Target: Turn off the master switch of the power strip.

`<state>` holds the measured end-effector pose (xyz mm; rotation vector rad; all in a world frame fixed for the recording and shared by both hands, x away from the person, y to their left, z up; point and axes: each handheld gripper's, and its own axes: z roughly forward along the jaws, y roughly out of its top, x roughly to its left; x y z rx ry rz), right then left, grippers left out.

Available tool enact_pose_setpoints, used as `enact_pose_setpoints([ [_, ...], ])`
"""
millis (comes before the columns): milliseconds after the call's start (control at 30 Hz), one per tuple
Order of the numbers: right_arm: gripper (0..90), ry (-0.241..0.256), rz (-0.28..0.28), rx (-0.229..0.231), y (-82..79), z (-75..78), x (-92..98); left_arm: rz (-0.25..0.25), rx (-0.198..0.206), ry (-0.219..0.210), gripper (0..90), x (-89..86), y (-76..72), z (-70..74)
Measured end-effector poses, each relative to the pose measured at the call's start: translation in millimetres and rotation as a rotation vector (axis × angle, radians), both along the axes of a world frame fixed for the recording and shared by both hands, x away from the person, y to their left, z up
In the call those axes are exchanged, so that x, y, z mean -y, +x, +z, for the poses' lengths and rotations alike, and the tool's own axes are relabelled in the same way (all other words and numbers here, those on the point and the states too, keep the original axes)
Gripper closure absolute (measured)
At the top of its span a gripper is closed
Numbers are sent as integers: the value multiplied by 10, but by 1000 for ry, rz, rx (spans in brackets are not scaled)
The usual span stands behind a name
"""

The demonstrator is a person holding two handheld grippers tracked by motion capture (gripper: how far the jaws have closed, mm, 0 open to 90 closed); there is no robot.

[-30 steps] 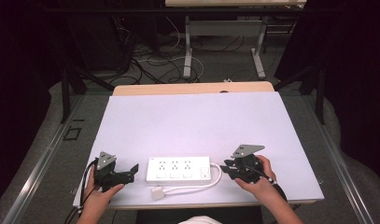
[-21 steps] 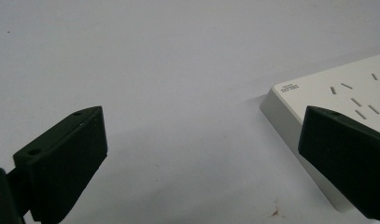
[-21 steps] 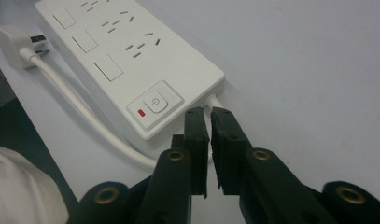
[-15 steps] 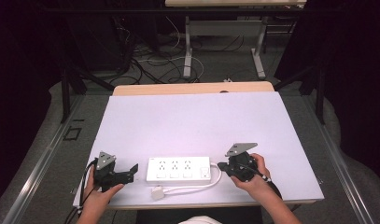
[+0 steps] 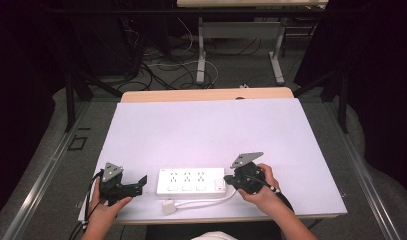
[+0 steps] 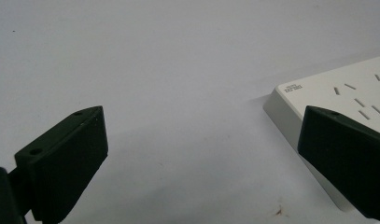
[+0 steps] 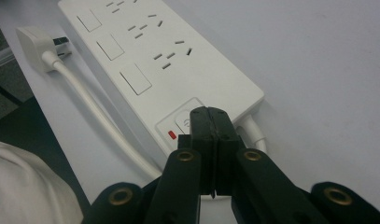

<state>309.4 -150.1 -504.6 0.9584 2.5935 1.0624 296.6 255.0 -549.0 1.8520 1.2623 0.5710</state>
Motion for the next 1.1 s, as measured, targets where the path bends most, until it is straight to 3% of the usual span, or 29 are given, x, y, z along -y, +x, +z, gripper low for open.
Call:
enact_pose_setpoints([
  [667, 900, -77, 78, -34, 85, -52, -236, -1, 2, 0, 18, -2, -3, 0],
  [1000, 900, -107, 75, -56, 115, -100, -290, 0, -3, -1, 18, -1, -2, -3],
  [1033, 900, -109, 89, -38, 131, -115, -294, 0, -3, -1, 18, -1, -2, -3],
  [1100, 900, -122, 88, -44, 128, -126, -303, 1, -3, -3, 18, -2, -3, -3],
])
